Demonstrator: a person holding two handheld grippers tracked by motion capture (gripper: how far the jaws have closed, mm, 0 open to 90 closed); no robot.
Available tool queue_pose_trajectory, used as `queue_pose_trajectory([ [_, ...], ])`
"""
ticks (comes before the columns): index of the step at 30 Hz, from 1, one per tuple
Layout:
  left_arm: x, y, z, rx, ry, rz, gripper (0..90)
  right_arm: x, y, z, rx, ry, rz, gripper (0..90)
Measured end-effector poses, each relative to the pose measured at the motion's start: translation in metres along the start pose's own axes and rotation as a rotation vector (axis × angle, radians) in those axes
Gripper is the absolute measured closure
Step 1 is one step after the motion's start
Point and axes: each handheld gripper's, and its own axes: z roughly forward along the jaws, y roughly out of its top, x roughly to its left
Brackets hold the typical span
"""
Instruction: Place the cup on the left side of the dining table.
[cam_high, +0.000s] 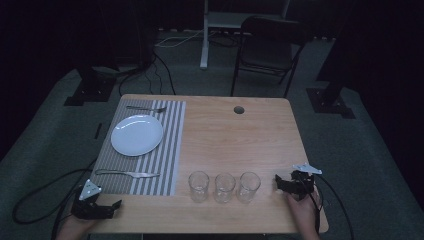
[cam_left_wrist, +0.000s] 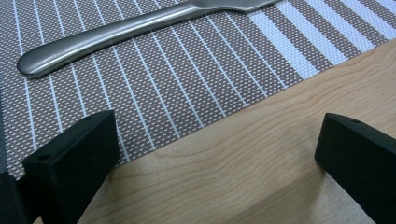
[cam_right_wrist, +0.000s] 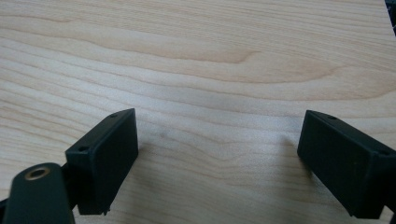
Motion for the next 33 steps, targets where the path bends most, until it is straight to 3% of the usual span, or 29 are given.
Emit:
queue_pose_trajectory([
  [20,0.001,0.001,-0.001,0.014,-0.008,0.014,0.3,0.000,0.000,0.000,0.000,0.000,0.000,11.9],
  [22,-0.001,0.001,-0.002,0.012,-0.022,0.023,1.2,0.000,0.000,0.000,0.000,0.000,0.000,11.9],
  [29,-0.002,0.005,-0.010,-0.010,-0.067,-0.009,1.5,0.000,0.000,0.000,0.000,0.000,0.000,11.9],
  [33,-0.005,0.007,-0.012,-0.017,-0.069,-0.005,1.5,0.000,0.000,0.000,0.000,0.000,0.000,11.9],
])
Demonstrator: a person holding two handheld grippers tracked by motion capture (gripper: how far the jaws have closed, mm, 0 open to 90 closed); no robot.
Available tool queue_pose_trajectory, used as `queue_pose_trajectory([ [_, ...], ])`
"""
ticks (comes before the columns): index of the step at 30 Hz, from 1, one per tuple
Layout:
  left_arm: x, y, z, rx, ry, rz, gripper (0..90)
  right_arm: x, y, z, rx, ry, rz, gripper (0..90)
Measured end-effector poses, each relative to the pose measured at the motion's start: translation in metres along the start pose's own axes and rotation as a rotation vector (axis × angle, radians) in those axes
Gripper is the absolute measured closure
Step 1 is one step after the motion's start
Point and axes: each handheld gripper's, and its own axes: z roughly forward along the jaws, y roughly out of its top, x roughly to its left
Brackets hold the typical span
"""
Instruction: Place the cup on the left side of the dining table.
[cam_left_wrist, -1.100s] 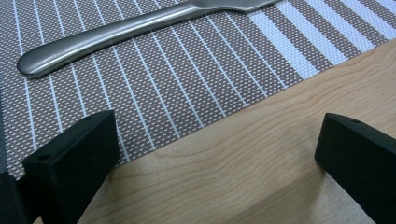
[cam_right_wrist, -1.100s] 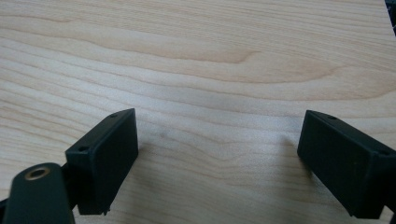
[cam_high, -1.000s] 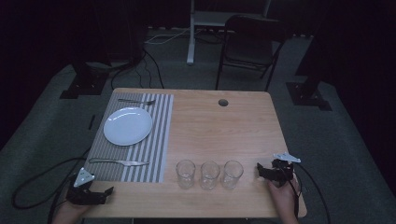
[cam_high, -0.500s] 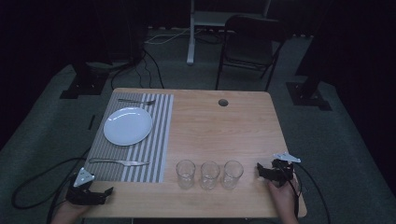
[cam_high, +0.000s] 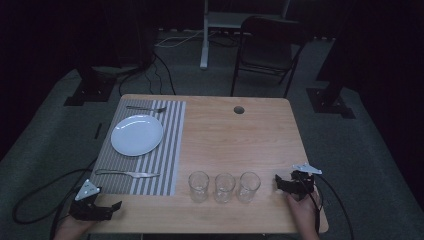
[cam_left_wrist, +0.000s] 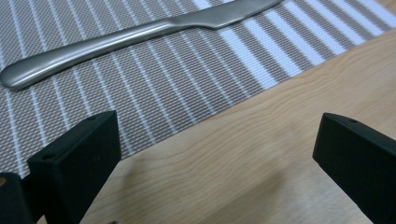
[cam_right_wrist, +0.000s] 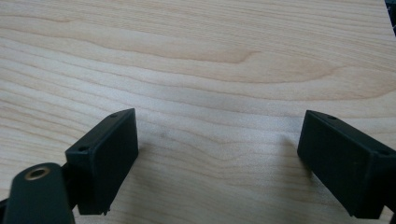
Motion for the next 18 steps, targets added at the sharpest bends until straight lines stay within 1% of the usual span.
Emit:
queue_pose_trajectory([
  [1,0.000,0.000,0.000,0.000,0.000,0.000,1.5,0.000,0.000,0.000,0.000,0.000,0.000,11.9],
  [2,-0.003,0.002,0.000,0.002,-0.009,0.010,1.5,0.000,0.000,0.000,0.000,0.000,0.000,11.9],
  [3,-0.004,0.003,0.000,-0.001,-0.008,0.013,1.5,0.000,0.000,0.000,0.000,0.000,0.000,11.9],
  [4,-0.005,0.005,0.000,0.002,-0.021,0.017,1.5,0.000,0.000,0.000,0.000,0.000,0.000,11.9],
  [6,-0.008,0.008,0.000,-0.006,-0.014,0.029,1.5,0.000,0.000,0.000,0.000,0.000,0.000,11.9],
  [7,-0.010,0.009,-0.001,-0.008,-0.028,0.033,1.5,0.000,0.000,0.000,0.000,0.000,0.000,11.9],
  [8,-0.012,0.011,-0.001,-0.014,-0.021,0.040,1.5,0.000,0.000,0.000,0.000,0.000,0.000,11.9],
  [10,-0.015,0.014,-0.001,-0.014,-0.042,0.048,1.5,0.000,0.000,0.000,0.000,0.000,0.000,11.9],
  [11,-0.017,0.016,-0.001,-0.018,-0.042,0.052,1.5,0.000,0.000,0.000,0.000,0.000,0.000,11.9],
  [12,-0.018,0.017,0.000,-0.015,-0.052,0.056,1.5,0.000,0.000,0.000,0.000,0.000,0.000,11.9],
  [14,-0.020,0.020,0.002,-0.019,-0.050,0.064,1.5,0.000,0.000,0.000,0.000,0.000,0.000,11.9],
  [15,-0.021,0.021,0.003,-0.015,-0.063,0.066,1.5,0.000,0.000,0.000,0.000,0.000,0.000,11.9],
  [16,-0.023,0.022,0.005,-0.015,-0.058,0.070,1.5,0.000,0.000,0.000,0.000,0.000,0.000,11.9],
  [18,-0.028,0.024,0.010,-0.006,-0.073,0.075,1.6,0.000,0.000,0.000,0.000,0.000,0.000,11.9],
])
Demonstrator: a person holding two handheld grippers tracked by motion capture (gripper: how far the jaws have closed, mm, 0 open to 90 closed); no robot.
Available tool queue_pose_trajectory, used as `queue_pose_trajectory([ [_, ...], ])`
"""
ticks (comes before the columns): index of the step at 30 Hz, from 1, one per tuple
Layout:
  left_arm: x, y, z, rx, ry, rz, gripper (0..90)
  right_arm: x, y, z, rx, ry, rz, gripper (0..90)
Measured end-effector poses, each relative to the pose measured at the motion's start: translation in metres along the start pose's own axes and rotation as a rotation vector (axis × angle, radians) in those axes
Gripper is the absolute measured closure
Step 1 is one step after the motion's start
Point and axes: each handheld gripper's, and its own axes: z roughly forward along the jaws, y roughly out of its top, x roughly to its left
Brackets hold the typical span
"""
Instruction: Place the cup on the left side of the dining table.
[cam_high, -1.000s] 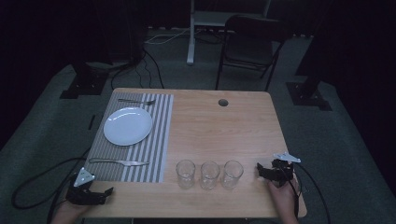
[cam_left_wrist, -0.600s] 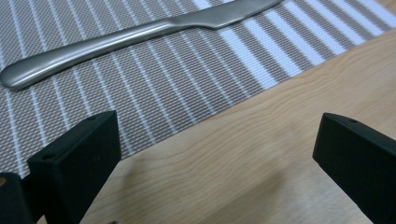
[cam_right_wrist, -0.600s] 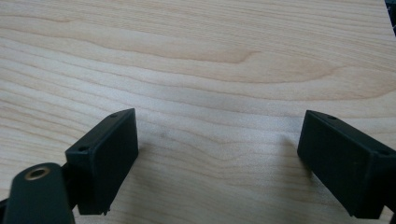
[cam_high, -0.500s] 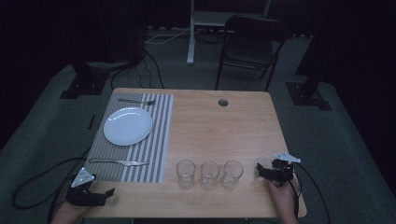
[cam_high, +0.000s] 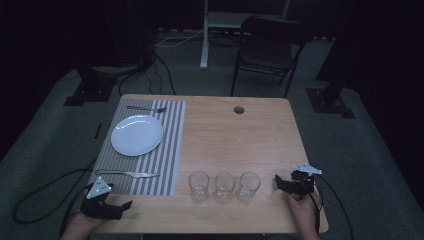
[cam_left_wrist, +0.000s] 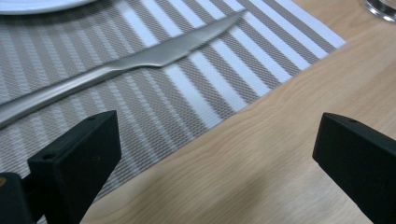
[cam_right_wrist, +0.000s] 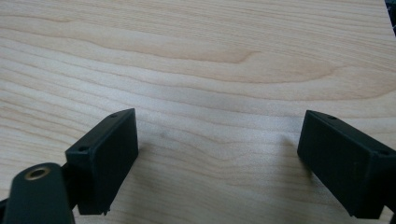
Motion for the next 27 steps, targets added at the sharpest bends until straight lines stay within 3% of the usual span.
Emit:
queue_pose_trajectory([
  [7,-0.011,0.006,0.010,0.020,-0.037,0.027,1.6,0.000,0.000,0.000,0.000,0.000,0.000,11.9],
  [12,-0.017,0.014,0.010,0.001,-0.056,0.036,1.6,0.000,0.000,0.000,0.000,0.000,0.000,11.9],
  [27,-0.042,0.059,0.028,-0.032,-0.132,0.118,1.6,0.000,0.000,0.000,0.000,0.000,0.000,11.9],
])
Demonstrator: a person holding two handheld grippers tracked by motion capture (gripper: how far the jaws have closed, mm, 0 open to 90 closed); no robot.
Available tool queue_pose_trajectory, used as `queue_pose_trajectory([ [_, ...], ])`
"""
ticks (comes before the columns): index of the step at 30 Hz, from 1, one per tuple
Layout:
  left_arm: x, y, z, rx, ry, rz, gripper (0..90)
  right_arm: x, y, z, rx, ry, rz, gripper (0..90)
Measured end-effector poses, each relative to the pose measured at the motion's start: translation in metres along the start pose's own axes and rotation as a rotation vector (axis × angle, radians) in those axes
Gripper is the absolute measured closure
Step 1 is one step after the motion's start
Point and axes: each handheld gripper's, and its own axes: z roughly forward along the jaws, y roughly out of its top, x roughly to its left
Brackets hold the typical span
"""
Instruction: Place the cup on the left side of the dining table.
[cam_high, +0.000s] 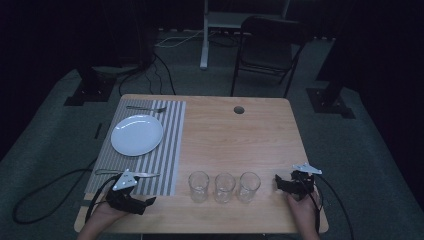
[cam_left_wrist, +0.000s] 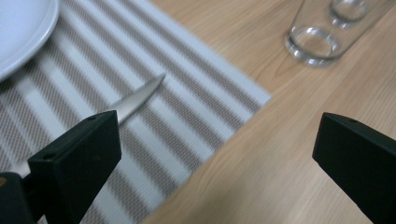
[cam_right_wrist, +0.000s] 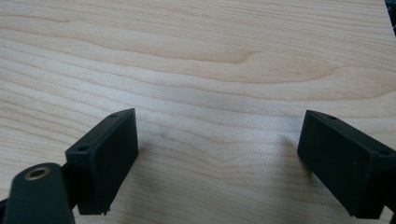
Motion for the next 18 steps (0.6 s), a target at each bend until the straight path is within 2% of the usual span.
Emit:
queue_pose_trajectory([
  [2,-0.002,0.006,0.003,-0.004,-0.019,0.006,1.6,0.000,0.000,0.000,0.000,0.000,0.000,11.9],
  [6,-0.007,0.016,0.006,-0.015,-0.027,0.027,1.6,0.000,0.000,0.000,0.000,0.000,0.000,11.9],
  [12,-0.016,0.032,0.010,-0.028,-0.069,0.059,1.6,0.000,0.000,0.000,0.000,0.000,0.000,11.9],
  [13,-0.018,0.034,0.011,-0.032,-0.066,0.064,1.6,0.000,0.000,0.000,0.000,0.000,0.000,11.9],
  [18,-0.026,0.048,0.012,-0.076,-0.121,0.073,1.6,0.000,0.000,0.000,0.000,0.000,0.000,11.9],
])
